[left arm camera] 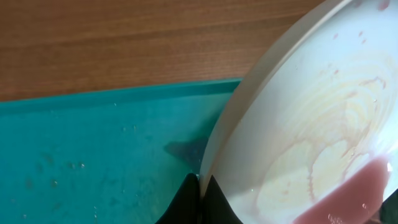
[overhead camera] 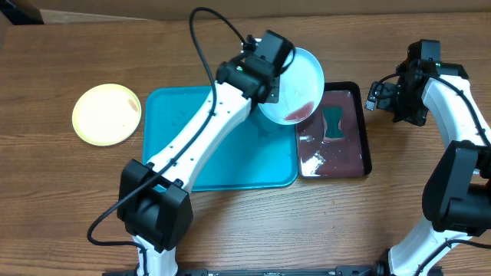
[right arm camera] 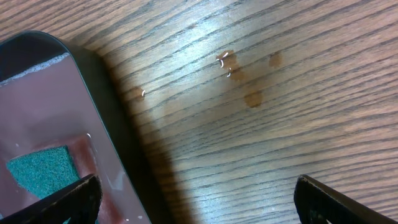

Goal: Clean dirty plates on tray and stack at the side

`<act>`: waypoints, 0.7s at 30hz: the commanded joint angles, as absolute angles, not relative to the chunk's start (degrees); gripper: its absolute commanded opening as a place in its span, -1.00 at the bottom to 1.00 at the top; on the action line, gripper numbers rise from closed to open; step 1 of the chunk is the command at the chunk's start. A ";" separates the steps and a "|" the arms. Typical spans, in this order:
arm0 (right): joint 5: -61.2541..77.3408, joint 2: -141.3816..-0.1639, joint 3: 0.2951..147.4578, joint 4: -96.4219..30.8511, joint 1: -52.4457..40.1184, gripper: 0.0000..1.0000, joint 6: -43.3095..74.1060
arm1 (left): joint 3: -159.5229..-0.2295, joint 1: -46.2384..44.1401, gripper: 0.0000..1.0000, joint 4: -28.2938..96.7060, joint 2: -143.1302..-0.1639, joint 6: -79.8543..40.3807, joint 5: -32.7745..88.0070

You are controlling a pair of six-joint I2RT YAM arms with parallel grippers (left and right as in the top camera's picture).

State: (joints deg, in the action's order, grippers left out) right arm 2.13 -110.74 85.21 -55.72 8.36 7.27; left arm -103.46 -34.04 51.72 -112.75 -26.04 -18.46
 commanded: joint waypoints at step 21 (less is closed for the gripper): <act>2.00 -109.40 85.91 -55.61 8.43 1.00 7.51 | -105.19 -47.07 -0.92 43.97 -112.68 -21.26 -47.90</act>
